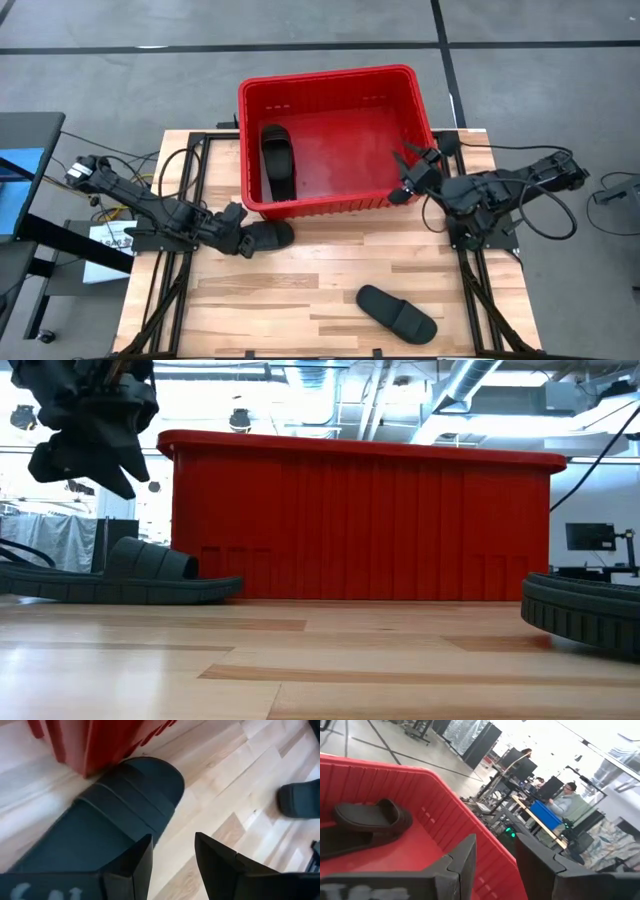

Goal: Pick and place slides into bin
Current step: Put the black slide into the red bin

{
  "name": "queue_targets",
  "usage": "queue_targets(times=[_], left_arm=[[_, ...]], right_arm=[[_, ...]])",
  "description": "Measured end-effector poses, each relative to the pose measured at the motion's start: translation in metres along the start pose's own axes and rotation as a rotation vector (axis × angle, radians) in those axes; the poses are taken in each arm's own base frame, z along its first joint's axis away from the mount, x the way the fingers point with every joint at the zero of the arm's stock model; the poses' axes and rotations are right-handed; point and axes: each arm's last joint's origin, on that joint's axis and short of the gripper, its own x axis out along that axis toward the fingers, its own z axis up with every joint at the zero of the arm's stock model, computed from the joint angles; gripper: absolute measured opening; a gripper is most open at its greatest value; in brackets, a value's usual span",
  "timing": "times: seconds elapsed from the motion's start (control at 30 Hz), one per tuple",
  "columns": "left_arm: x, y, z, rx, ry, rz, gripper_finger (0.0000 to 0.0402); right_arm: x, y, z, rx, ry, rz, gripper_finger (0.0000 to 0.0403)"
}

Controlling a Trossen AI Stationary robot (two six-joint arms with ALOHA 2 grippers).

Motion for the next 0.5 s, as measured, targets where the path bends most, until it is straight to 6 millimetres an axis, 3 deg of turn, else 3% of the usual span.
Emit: queue_targets(times=[0.5], left_arm=[[0.025, -0.008, -0.017, -0.069, 0.01, 0.074, 0.0137]], right_arm=[[-0.023, 0.005, 0.003, -0.003, -0.027, -0.017, 0.0125]])
